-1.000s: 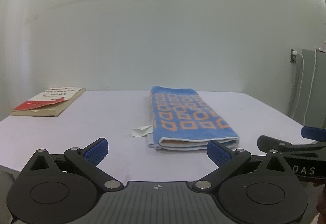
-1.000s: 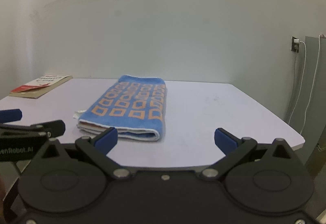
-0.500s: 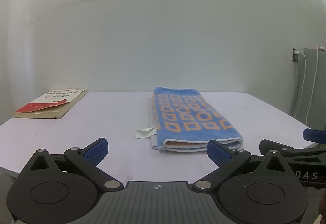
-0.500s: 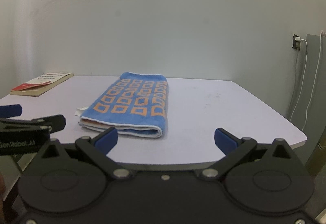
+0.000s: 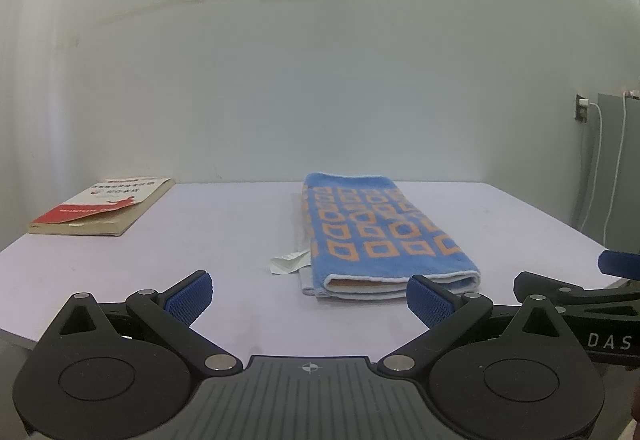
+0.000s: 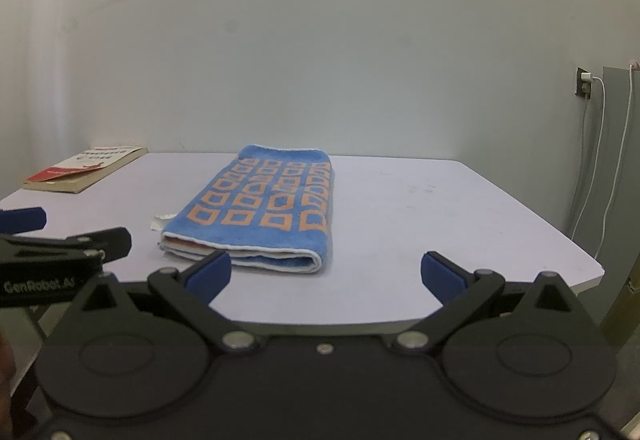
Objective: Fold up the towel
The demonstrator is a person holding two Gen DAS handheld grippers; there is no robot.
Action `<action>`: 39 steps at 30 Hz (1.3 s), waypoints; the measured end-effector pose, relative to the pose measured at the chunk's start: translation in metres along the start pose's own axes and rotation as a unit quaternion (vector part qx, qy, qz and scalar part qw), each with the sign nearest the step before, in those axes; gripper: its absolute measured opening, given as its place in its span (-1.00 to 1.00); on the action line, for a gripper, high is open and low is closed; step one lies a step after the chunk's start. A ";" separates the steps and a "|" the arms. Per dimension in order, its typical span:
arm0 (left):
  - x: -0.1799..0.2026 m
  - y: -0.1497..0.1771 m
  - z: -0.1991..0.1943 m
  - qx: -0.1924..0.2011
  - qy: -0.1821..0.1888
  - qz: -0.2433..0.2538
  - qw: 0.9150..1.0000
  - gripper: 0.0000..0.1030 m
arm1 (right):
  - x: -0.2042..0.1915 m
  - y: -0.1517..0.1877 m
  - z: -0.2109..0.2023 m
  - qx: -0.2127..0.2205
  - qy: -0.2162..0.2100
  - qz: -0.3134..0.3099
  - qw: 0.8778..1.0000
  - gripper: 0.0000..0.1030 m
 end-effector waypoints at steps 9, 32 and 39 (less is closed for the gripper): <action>0.001 0.000 0.000 0.000 -0.001 0.003 1.000 0.99 | -0.001 0.000 -0.003 0.001 0.001 0.002 1.000 0.99; -0.001 0.001 0.003 0.001 0.003 0.004 1.000 0.99 | 0.022 -0.005 0.012 0.004 -0.032 -0.009 0.999 0.99; -0.002 0.001 0.003 -0.001 0.003 0.004 1.000 0.99 | 0.018 -0.005 0.009 0.004 -0.026 -0.006 1.000 0.99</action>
Point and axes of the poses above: each gripper's, at about its wrist camera, not at the fingertips, and z roughly the way its jaws point, x to its right, y to its underside, the point moved 4 cm from there along z, roughly the way its jaws point
